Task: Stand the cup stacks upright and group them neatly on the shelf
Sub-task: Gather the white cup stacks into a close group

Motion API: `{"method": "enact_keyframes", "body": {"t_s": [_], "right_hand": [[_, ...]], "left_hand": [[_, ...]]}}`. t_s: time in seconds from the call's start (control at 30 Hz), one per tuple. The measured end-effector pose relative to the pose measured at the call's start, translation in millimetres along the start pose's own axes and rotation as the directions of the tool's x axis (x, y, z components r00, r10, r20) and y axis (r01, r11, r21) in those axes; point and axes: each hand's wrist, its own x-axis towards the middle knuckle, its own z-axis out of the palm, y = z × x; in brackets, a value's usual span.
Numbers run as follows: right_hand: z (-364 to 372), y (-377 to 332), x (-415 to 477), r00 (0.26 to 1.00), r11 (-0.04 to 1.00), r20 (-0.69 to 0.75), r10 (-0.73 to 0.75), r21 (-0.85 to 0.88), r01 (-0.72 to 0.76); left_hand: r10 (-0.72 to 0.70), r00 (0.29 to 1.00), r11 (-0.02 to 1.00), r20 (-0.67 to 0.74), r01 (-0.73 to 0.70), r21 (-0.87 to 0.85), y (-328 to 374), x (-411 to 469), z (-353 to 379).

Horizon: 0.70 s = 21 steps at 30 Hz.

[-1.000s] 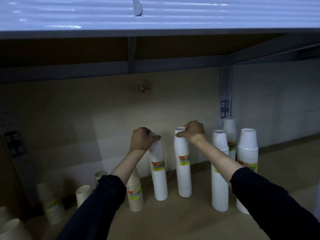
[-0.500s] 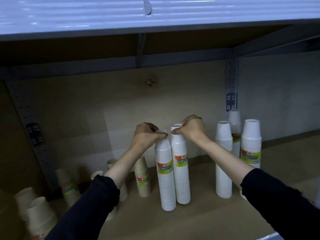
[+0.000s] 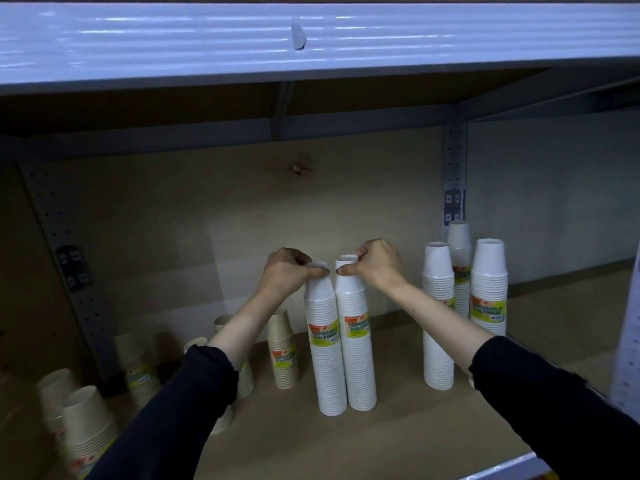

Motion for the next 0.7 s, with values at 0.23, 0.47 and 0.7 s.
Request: {"method": "enact_keyframes", "body": {"t_s": [0.23,0.47,0.7], "right_hand": [[3.4,3.0,0.6,1.0,0.999,-0.003,0.019,0.04,-0.019],[-3.7,3.8,4.7,0.997,1.0,0.081,0.012,-0.021,-0.01],[-7.2,5.0,3.3,0.997,1.0,0.074,-0.011,-0.02,0.012]], "left_hand": [[-0.006,0.999,1.0,0.033,0.005,0.016,3.3,0.9,-2.3],[0.008,0.998,0.997,0.061,-0.012,0.073,1.0,1.0,-2.8],[0.008,0.997,0.997,0.078,-0.014,0.078,6.7,-0.3,-3.4]]}}
